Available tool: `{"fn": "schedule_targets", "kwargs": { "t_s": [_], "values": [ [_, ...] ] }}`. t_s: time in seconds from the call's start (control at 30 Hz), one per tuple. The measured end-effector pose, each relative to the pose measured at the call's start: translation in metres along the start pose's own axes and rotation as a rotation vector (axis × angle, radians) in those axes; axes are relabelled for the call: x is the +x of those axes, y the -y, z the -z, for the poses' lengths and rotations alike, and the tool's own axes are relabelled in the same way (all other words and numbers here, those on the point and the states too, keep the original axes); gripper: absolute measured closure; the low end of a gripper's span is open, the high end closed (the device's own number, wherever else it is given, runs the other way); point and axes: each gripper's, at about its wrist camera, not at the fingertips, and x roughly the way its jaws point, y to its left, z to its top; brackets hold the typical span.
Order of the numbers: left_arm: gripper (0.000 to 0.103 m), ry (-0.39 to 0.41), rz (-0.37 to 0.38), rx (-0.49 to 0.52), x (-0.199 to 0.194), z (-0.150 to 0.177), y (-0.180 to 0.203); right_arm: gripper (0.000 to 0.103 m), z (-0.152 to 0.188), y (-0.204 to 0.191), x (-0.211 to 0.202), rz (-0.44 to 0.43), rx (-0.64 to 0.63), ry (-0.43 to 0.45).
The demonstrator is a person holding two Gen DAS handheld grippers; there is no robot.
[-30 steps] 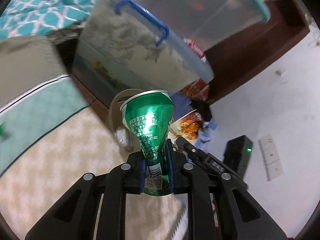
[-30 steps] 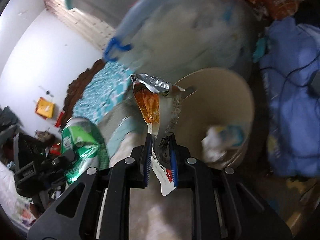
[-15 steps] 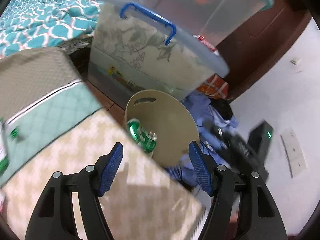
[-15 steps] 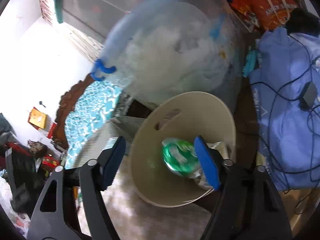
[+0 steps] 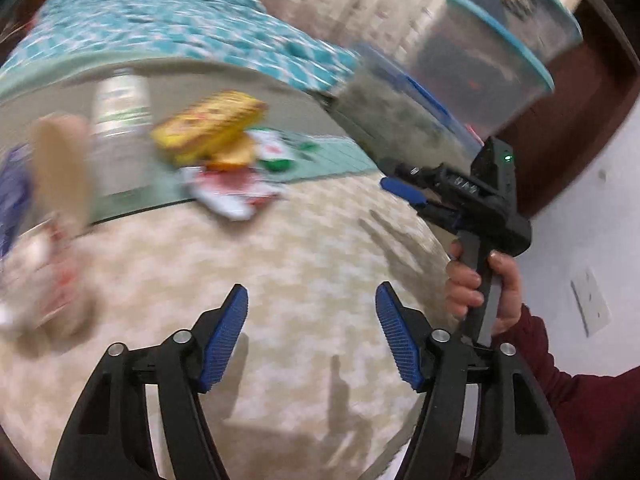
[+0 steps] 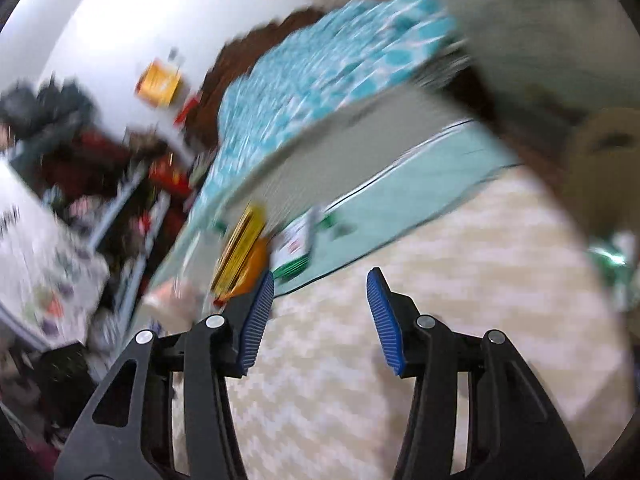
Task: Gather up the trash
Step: 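Grasp the small foil packet with left gripper while right gripper grasps the bread slice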
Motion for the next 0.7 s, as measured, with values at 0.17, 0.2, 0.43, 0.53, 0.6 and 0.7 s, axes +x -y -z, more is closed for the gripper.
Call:
{"fn": "schedule_targets", "kwargs": {
  "t_s": [0.17, 0.2, 0.43, 0.53, 0.6, 0.7],
  "values": [
    [0.044, 0.069, 0.026, -0.098, -0.025, 0.006, -0.033, 0.063, -0.006, -0.055, 0.07, 0.021, -0.094, -0.097],
    [0.044, 0.071, 0.037, -0.109, -0.025, 0.007, -0.037, 0.063, -0.007, -0.06, 0.078, 0.034, -0.101, -0.102],
    [0.044, 0.062, 0.077, -0.134, -0.015, 0.003, -0.044, 0.085, -0.004, -0.061, 0.112, 0.063, -0.069, -0.215],
    [0.044, 0.065, 0.088, -0.135, -0.012, 0.001, -0.045, 0.086, 0.026, -0.056, 0.087, 0.011, -0.051, -0.224],
    [0.044, 0.054, 0.094, -0.154, -0.007, 0.002, -0.049, 0.086, 0.049, -0.052, 0.067, -0.019, -0.034, -0.22],
    [0.044, 0.025, 0.108, -0.188, 0.005, 0.004, -0.054, 0.087, 0.075, -0.048, 0.045, -0.043, -0.011, -0.201]
  ]
}}
